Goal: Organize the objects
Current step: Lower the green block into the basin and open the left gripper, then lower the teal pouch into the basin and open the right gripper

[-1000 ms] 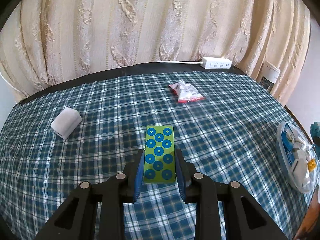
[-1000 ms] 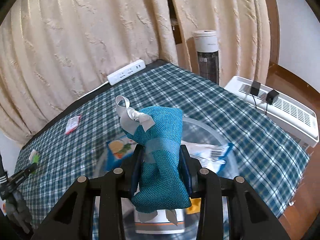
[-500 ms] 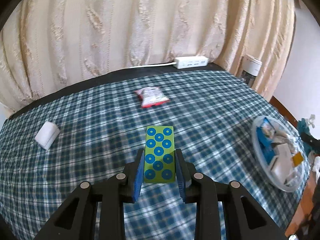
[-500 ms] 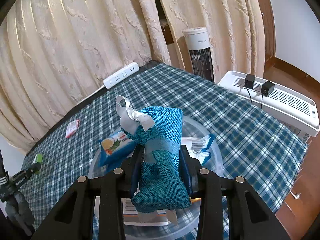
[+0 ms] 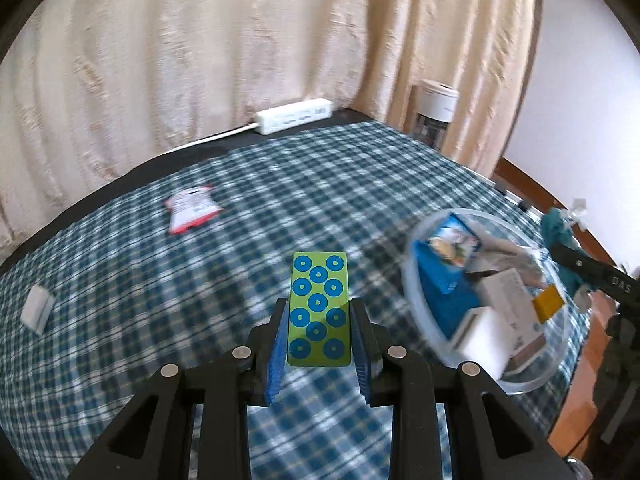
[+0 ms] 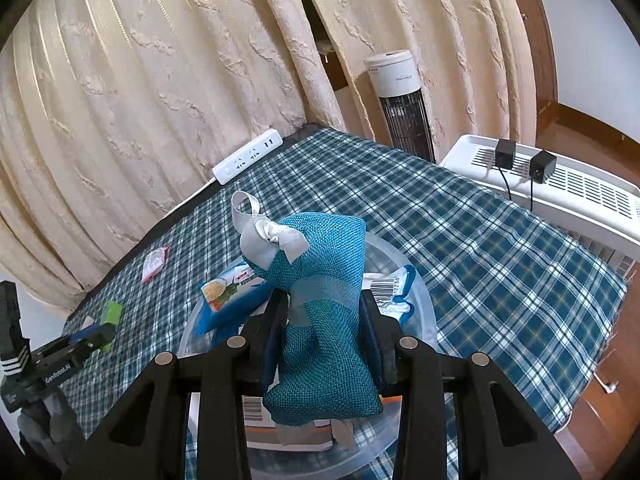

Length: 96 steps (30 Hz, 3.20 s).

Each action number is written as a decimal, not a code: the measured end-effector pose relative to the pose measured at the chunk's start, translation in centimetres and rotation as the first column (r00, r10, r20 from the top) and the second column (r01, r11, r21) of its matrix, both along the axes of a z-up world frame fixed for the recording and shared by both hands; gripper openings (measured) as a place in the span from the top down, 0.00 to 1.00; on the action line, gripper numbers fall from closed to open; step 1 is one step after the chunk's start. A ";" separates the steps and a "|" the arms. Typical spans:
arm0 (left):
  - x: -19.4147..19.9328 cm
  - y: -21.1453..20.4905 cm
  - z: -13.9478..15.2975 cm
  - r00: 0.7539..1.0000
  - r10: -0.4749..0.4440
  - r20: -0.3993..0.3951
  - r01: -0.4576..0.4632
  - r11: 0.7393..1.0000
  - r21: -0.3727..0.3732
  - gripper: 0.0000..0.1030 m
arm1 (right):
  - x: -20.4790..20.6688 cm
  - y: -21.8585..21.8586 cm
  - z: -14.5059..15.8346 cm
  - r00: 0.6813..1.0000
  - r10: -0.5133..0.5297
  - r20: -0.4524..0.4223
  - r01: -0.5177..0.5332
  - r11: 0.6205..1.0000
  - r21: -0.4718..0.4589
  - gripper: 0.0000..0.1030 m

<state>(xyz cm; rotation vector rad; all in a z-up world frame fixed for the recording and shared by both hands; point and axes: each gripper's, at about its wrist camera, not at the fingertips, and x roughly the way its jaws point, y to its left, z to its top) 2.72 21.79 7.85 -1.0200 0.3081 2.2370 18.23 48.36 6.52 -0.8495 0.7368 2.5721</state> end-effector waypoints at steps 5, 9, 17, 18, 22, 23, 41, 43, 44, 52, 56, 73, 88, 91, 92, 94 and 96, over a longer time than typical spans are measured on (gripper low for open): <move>1.4 3.6 0.0 0.996 -0.088 -0.005 0.088 0.996 -0.008 0.70 | 0.2 0.1 -0.1 1.000 0.006 -0.005 -0.006 1.000 0.003 0.64; 2.6 6.4 -0.1 0.985 -0.170 -0.008 0.170 0.985 -0.015 0.70 | 0.1 0.4 -0.2 1.000 0.013 -0.012 -0.013 1.000 -0.003 0.64; 3.5 10.5 -0.2 0.968 -0.249 0.014 0.249 0.968 -0.015 0.70 | 0.0 1.1 -0.3 0.999 0.023 -0.026 -0.024 1.000 -0.013 0.64; 3.5 10.8 -0.3 0.967 -0.255 0.019 0.255 0.967 -0.013 0.70 | 0.0 1.3 -0.3 0.999 0.023 -0.027 -0.024 1.000 -0.015 0.64; 3.5 12.0 -0.7 0.962 -0.271 0.034 0.271 0.962 -0.014 0.69 | 0.0 1.8 -0.5 0.999 0.019 -0.032 -0.020 1.000 -0.023 0.64; 3.5 12.1 -0.8 0.962 -0.271 0.041 0.272 0.962 -0.012 0.62 | 0.0 1.9 -0.6 0.999 0.019 -0.033 -0.019 0.999 -0.026 0.64; 2.3 8.7 -0.5 0.984 -0.179 0.008 0.179 0.984 -0.001 0.23 | -2.2 1.9 0.9 0.998 0.056 -0.012 -0.055 0.995 0.086 0.64; 2.2 8.3 -0.6 0.985 -0.170 0.013 0.170 0.985 -0.001 0.22 | -3.0 2.1 1.0 0.998 0.063 0.013 -0.064 0.991 0.115 0.64; 2.1 8.1 -0.7 0.986 -0.166 0.015 0.166 0.986 -0.002 0.22 | -3.7 2.3 0.9 0.997 0.076 0.030 -0.079 0.988 0.135 0.64; 1.1 6.5 -1.3 0.992 -0.112 0.051 0.111 0.994 0.009 0.22 | -6.7 2.3 -0.5 0.980 0.128 0.153 -0.164 0.952 0.257 0.64; 0.6 6.0 -1.5 0.994 -0.091 0.061 0.091 0.996 0.010 0.22 | -7.8 1.7 -0.9 0.964 0.182 0.194 -0.232 0.931 0.281 0.62; -0.8 3.6 -1.5 0.995 -0.039 0.090 0.036 0.999 0.031 0.22 | -8.9 -0.3 -0.3 0.945 0.265 0.189 -0.307 0.919 0.247 0.46; -1.7 1.2 -1.5 0.994 0.020 0.104 -0.024 0.999 0.039 0.22 | -9.5 -0.9 -1.4 0.933 0.284 0.221 -0.325 0.928 0.182 0.46; -1.8 0.9 -1.5 0.994 0.024 0.106 -0.029 0.999 0.046 0.22 | -8.7 -1.0 -0.6 0.940 0.262 0.217 -0.306 0.930 0.202 0.46; -1.7 0.8 -1.5 0.994 0.024 0.107 -0.029 0.998 0.048 0.22 | -8.3 -0.9 -0.4 0.944 0.250 0.215 -0.294 0.933 0.207 0.46; -1.6 0.6 -1.6 0.994 0.024 0.109 -0.030 0.998 0.049 0.22 | -7.9 -0.6 0.1 0.953 0.220 0.207 -0.263 0.941 0.214 0.46; -1.6 0.4 -1.7 0.993 0.024 0.111 -0.030 0.998 0.050 0.22 | -7.7 0.0 0.6 0.963 0.190 0.189 -0.229 0.950 0.212 0.44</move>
